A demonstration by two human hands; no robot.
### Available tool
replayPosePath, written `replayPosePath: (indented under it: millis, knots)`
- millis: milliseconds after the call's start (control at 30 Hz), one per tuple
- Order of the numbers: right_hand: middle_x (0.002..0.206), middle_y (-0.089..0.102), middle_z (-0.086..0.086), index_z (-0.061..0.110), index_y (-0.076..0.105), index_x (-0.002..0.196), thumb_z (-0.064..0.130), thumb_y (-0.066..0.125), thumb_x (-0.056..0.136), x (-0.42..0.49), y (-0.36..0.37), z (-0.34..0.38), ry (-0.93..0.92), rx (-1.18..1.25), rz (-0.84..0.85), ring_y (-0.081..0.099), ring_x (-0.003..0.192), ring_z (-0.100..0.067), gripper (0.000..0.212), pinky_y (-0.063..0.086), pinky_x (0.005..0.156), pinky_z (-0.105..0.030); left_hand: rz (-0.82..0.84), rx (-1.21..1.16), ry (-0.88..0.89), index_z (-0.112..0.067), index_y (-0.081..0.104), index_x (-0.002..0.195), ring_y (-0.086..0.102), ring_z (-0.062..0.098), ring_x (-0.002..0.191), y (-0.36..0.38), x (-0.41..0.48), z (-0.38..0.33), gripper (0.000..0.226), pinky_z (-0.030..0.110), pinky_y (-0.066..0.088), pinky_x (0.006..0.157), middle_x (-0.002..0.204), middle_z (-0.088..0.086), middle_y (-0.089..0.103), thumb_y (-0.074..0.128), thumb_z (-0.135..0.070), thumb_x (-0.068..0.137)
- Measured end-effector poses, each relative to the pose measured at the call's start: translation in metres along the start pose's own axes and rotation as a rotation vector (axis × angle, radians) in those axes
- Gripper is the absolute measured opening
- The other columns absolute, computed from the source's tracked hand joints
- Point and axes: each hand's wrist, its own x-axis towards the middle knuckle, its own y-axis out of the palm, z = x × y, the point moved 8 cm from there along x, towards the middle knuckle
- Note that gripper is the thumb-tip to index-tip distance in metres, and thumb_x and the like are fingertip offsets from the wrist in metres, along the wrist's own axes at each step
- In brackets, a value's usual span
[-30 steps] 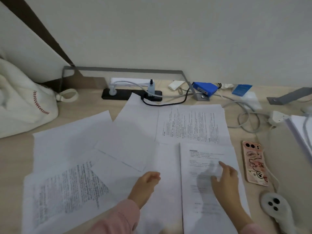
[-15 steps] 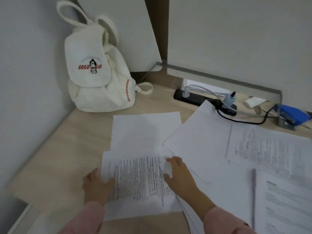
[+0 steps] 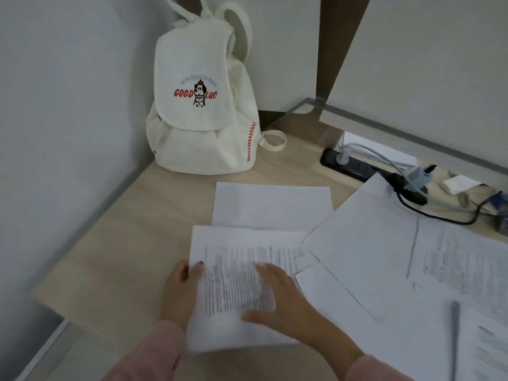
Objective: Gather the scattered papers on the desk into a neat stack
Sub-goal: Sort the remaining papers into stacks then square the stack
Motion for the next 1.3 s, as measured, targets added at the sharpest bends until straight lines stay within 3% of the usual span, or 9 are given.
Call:
replayPosePath:
  millis: [267,367,567,633,700,833,967,1100,1300]
  knots:
    - [0.134,0.02,0.016,0.024,0.029,0.14,0.056,0.046,0.076,-0.032,-0.02,0.004,-0.006,0.182,-0.495,0.027,0.133,-0.006,0.074,0.026,0.108,-0.018,-0.112,-0.309,-0.003,-0.008,0.049,0.109,0.058,0.016,0.081,-0.041,0.014,-0.009,0.017,0.037,0.048,0.078,0.093,0.001,0.059,0.048,-0.015,0.093]
    - [0.149,0.023,0.001,0.012,0.022,0.144,0.027,0.049,0.091,-0.019,-0.019,-0.009,0.034,0.0,-0.437,0.026,0.138,-0.015,0.061,0.024,0.109,-0.018,-0.029,-0.297,-0.091,-0.005,0.052,0.113,0.06,0.025,0.093,-0.035,0.006,0.019,0.023,0.04,0.049,0.083,0.104,0.008,0.061,0.05,-0.009,0.091]
    - [0.154,0.015,-0.019,-0.001,0.018,0.145,0.028,0.053,0.089,0.019,-0.02,-0.014,0.122,-0.454,-0.297,0.021,0.142,-0.032,0.073,0.019,0.116,-0.032,-0.067,-0.436,-0.189,-0.007,0.053,0.111,0.058,0.029,0.092,-0.051,-0.013,0.063,0.023,0.042,0.044,0.088,0.11,0.014,0.06,0.05,-0.002,0.088]
    - [0.116,0.057,-0.025,-0.009,0.057,0.117,0.02,0.077,0.062,0.031,-0.022,-0.012,0.058,-0.602,-0.362,0.062,0.102,-0.037,0.065,0.05,0.091,-0.033,-0.095,-0.464,-0.183,-0.008,0.052,0.112,0.058,0.028,0.091,-0.065,-0.016,0.072,0.024,0.041,0.044,0.087,0.111,0.013,0.06,0.05,-0.002,0.089]
    - [0.072,0.066,-0.015,-0.003,0.072,0.084,0.007,0.085,0.032,0.036,-0.025,-0.006,-0.008,-0.817,-0.438,0.065,0.059,-0.025,0.055,0.056,0.061,-0.029,-0.122,-0.475,-0.176,-0.01,0.053,0.118,0.058,0.031,0.1,-0.079,-0.017,0.08,0.03,0.042,0.044,0.09,0.116,0.012,0.06,0.05,-0.002,0.09]
    - [0.062,0.061,-0.012,0.0,0.063,0.076,0.001,0.084,0.03,0.037,-0.031,0.007,-0.076,-0.937,-0.438,0.06,0.051,-0.024,0.05,0.052,0.052,-0.03,-0.148,-0.52,-0.168,-0.012,0.051,0.126,0.055,0.031,0.107,-0.1,-0.02,0.092,0.036,0.042,0.043,0.092,0.12,0.012,0.058,0.047,-0.003,0.092]
    - [0.083,0.055,-0.007,0.008,0.05,0.087,0.01,0.042,0.091,0.031,-0.059,-0.008,0.131,-0.243,-0.503,0.056,0.083,-0.027,0.008,0.038,0.063,-0.034,-0.166,-0.54,-0.159,-0.015,0.051,0.117,0.054,0.03,0.106,-0.115,-0.026,0.097,0.026,0.042,0.042,0.092,0.117,0.01,0.057,0.045,-0.005,0.093]
    - [0.073,0.052,-0.004,0.009,0.05,0.081,0.017,0.046,0.092,0.017,-0.091,0.007,0.057,0.414,-0.673,0.05,0.076,-0.025,0.015,0.036,0.063,-0.032,-0.164,-0.475,-0.145,-0.006,0.049,0.129,0.054,0.029,0.103,-0.122,-0.026,0.097,0.036,0.042,0.043,0.09,0.118,0.012,0.057,0.044,-0.003,0.093]
    - [0.12,0.066,-0.007,0.01,0.056,0.124,0.021,0.046,0.095,-0.015,-0.119,0.047,-0.224,1.084,-0.325,0.062,0.109,-0.025,0.032,0.05,0.094,-0.043,-0.061,-0.282,-0.114,-0.007,0.05,0.122,0.056,0.033,0.096,-0.111,-0.024,0.079,0.032,0.043,0.047,0.085,0.107,0.017,0.06,0.044,0.002,0.092]
